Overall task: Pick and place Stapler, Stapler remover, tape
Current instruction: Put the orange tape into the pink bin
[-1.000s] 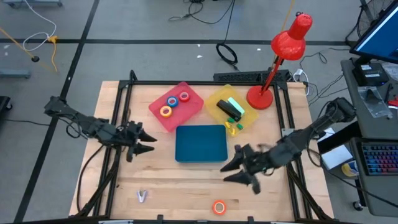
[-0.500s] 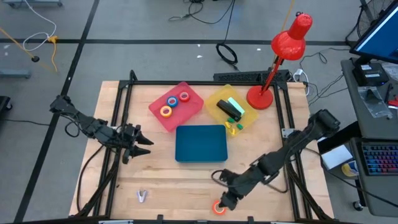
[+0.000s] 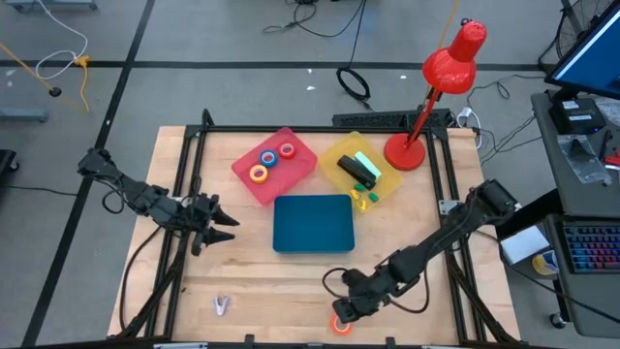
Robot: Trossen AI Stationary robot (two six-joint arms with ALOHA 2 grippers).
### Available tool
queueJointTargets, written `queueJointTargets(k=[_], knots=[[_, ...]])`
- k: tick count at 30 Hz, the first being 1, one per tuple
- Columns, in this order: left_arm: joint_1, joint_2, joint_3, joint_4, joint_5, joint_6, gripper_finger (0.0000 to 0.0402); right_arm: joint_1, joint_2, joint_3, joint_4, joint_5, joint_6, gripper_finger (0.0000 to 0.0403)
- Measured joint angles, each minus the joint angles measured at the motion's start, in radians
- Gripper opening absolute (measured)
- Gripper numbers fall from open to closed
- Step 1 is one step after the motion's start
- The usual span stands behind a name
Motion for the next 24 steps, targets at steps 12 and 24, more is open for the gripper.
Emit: queueJointTargets(k=[12,24], knots=[[0.0,0.0,0.0,-0.035,-0.019,0.005,0.0216,0.0,0.027,-0.001,-0.06,0.028,0.03,0.0171],[0.001,0.0,0.0,-0.043,-0.035,0.021,0.0216,0.0,0.075,0.0,-0.026,-0.011,0.03,0.0171]])
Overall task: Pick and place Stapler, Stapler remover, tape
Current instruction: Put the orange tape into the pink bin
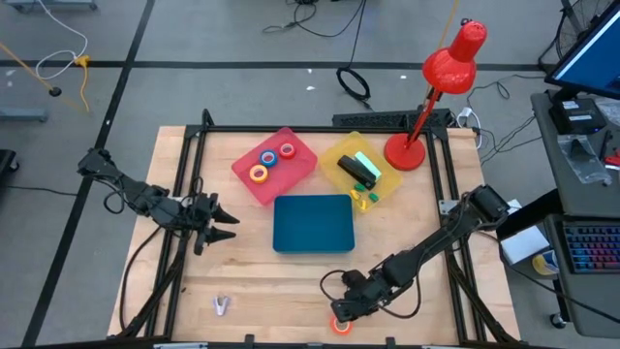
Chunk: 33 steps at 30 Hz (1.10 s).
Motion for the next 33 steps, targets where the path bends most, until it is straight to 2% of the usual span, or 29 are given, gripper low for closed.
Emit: queueJointTargets(k=[18,26,33], knots=[[0.0,0.0,0.0,-0.035,0.0,-0.007,0.0216,-0.001,0.132,0.001,0.076,-0.021,-0.028,0.0171],[0.0,0.0,0.0,-0.035,0.0,-0.008,0.0216,0.002,0.138,0.001,0.071,0.071,-0.105,0.0171],[0.0,0.0,0.0,-0.035,0.0,-0.007,0.0216,0.0,0.137,-0.016,0.047,0.084,-0.085,0.017]])
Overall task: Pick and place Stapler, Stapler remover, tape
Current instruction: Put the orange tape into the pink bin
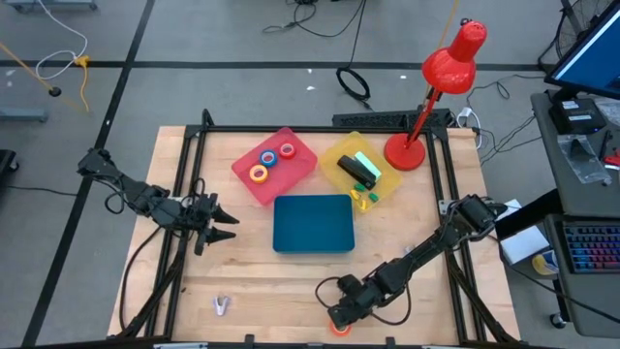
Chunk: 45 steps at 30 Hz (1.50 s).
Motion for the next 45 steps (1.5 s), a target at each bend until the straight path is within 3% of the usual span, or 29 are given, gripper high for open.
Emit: queueJointTargets(k=[4,12,16,22,30,37,42,45], knots=[[0.0,0.0,0.0,0.0,0.0,0.0,0.0216,0.0,0.0,-0.014,-0.005,-0.001,0.029,0.0141],[0.0,0.0,0.0,0.01,0.0,-0.004,0.0216,-0.002,0.0,-0.017,-0.008,0.002,0.004,0.0033],[0.0,0.0,0.0,0.068,-0.003,-0.043,0.0216,-0.002,-0.034,-0.021,-0.005,0.016,-0.038,0.0032],[0.0,0.0,0.0,0.262,-0.075,-0.053,0.0216,-0.038,-0.18,-0.023,-0.007,0.227,-0.164,0.0032],[0.0,0.052,0.0,0.503,-0.218,-0.052,0.0216,-0.153,-0.407,-0.022,0.024,0.482,-0.518,0.0032],[0.001,0.208,0.0,0.714,-0.243,-0.048,0.0216,-0.297,-0.475,-0.02,0.203,0.476,-0.849,0.0032],[0.001,0.386,0.001,0.939,-0.286,0.032,0.0216,-0.391,-0.472,-0.02,0.264,0.41,-0.972,0.0032],[0.003,0.487,0.031,0.978,-0.331,0.051,0.0216,-0.441,-0.474,-0.02,0.271,0.373,-1.008,0.0032]])
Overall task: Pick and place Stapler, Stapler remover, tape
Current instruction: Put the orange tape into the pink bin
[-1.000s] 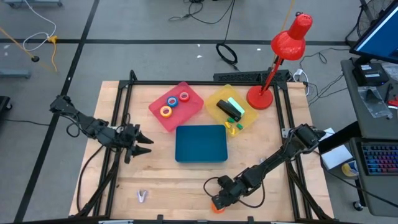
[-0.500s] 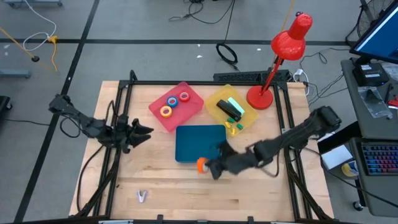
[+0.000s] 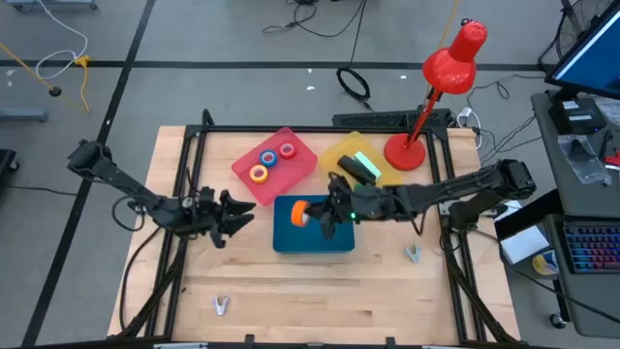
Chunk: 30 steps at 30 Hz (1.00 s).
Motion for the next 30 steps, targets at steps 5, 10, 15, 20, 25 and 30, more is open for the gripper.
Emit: queueJointTargets(k=[5,10,15,20,25,30], knots=[[0.035,0.139,0.107,-0.001,-0.007,0.041,0.0216,-0.063,0.0,0.0,-0.001,-0.102,-0.016,0.0032],[0.08,0.242,0.232,-0.013,0.056,0.101,0.0216,-0.105,0.014,0.0,0.001,-0.174,-0.036,0.0032],[0.125,0.312,0.34,-0.131,0.095,0.081,0.0216,-0.123,0.011,0.0,0.011,-0.22,-0.065,0.0032],[0.163,0.355,0.4,-0.205,0.165,0.016,0.0216,-0.124,0.011,0.0,0.028,-0.259,-0.086,0.0032],[0.194,0.388,0.411,-0.207,0.213,-0.048,0.0216,-0.124,0.011,0.0,0.018,-0.268,-0.091,0.0032],[0.22,0.418,0.41,-0.208,0.274,-0.107,0.0216,-0.124,0.011,0.002,0.037,-0.269,-0.094,0.0032]])
